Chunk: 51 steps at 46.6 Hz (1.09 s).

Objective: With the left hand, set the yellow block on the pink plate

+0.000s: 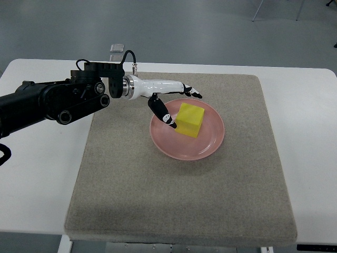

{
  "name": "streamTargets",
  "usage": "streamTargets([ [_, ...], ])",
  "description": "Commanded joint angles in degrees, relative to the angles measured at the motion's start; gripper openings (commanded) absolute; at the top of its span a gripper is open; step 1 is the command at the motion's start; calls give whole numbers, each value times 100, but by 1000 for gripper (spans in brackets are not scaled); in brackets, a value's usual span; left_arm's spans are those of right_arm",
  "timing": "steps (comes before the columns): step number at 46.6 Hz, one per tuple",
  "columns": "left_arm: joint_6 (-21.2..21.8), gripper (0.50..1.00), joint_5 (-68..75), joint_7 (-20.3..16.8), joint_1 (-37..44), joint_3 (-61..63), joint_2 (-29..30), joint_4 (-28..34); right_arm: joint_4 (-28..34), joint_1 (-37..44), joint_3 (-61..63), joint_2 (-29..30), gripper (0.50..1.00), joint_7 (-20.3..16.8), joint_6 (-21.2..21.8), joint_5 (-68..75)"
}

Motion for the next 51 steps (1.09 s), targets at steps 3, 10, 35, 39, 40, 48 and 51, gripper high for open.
streamTargets([
  [3, 224, 964, -601, 5, 11, 5, -22, 322, -4, -4, -1, -1, 924, -1, 2, 1],
  [10, 241, 964, -1033, 5, 37, 22, -22, 437, 5, -4, -1, -1, 924, -1, 2, 1],
  [35, 277, 986, -2833, 14, 46, -241, -22, 612, -4, -4, -1, -1, 924, 8, -7, 1],
  [39, 277, 988, -3641, 14, 90, -241, -22, 612, 5, -4, -1, -1, 924, -1, -7, 1],
  [40, 277, 990, -3817, 14, 116, -250, -22, 612, 5, -4, -1, -1, 924, -1, 2, 1],
  [48, 285, 988, -5110, 84, 169, -268, -22, 770, -4, -4, -1, -1, 924, -1, -7, 1],
  [51, 285, 988, -5593, 93, 213, -329, -22, 867, -4, -4, -1, -1, 924, 8, -7, 1],
])
